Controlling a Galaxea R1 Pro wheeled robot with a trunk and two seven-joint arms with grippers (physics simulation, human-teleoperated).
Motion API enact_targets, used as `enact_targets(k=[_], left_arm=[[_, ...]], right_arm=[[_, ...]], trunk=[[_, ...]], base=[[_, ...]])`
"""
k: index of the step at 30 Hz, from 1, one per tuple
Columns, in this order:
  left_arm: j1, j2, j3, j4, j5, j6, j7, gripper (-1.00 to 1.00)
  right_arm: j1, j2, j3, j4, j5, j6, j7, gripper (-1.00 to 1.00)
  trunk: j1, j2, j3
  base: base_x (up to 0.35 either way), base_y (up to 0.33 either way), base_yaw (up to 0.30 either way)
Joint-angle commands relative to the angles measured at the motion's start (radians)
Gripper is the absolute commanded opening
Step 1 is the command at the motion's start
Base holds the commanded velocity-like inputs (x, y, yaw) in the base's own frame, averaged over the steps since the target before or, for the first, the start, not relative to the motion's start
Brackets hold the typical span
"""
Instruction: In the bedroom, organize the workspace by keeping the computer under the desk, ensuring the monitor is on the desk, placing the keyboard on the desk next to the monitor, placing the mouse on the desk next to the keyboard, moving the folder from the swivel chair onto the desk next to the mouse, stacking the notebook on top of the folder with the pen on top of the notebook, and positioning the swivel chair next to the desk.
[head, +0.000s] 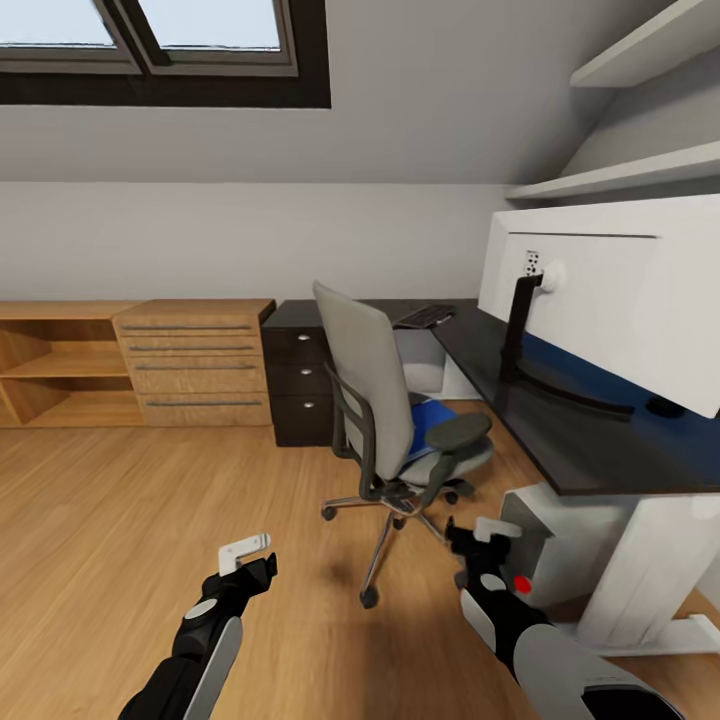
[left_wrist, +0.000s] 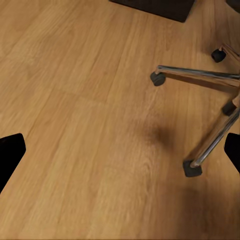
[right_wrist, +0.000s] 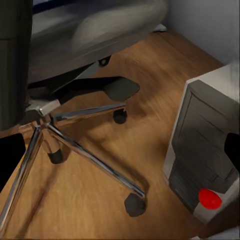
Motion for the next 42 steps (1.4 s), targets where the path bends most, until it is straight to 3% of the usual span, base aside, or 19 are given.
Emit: enact_targets(k=[1, 3, 9, 18, 23, 28, 42], left_arm=[[-0.001, 0.001, -0.001, -0.001, 0.011, 0.002, 0.009, 1.0], [-0.001, 0.002, 0.0, 0.001, 0.012, 0.002, 0.009, 1.0], [-0.001, 0.002, 0.0, 0.003, 0.011, 0.001, 0.009, 1.0], [-0.001, 0.003, 0.0, 0.005, 0.01, 0.001, 0.01, 1.0], [-0.001, 0.002, 0.001, 0.006, 0.01, 0.001, 0.01, 1.0], [-0.001, 0.002, 0.0, 0.006, 0.009, 0.001, 0.01, 1.0], [-0.001, 0.002, 0.001, 0.018, 0.009, 0.001, 0.01, 1.0]], right_arm=[[-0.001, 0.0, 0.001, 0.0, -0.006, -0.007, -0.013, 1.0], [-0.001, 0.002, 0.003, -0.001, -0.006, -0.02, -0.072, 1.0], [-0.001, 0.001, 0.003, -0.001, -0.006, -0.025, -0.099, 1.0], [-0.001, 0.0, 0.001, -0.002, -0.007, -0.029, -0.101, 1.0], [-0.001, 0.001, -0.001, 0.004, -0.008, -0.1, -0.101, 1.0], [-0.001, 0.002, -0.002, 0.006, -0.009, -0.116, -0.101, 1.0], [-0.001, 0.007, -0.001, 0.009, -0.009, -0.118, -0.101, 1.0]], trunk=[[0.0, 0.0, -0.001], [0.0, 0.0, -0.001], [0.0, 0.0, -0.001], [0.0, 0.0, -0.001], [0.0, 0.0, -0.001], [0.0, 0.0, -0.001], [0.0, 0.0, 0.003]], base=[[0.145, 0.0, 0.0], [0.134, 0.0, 0.0], [0.222, 0.0, 0.0], [0.197, 0.0, 0.0], [0.146, 0.0, 0.0], [0.011, 0.0, 0.017], [0.0, 0.0, 0.244]])
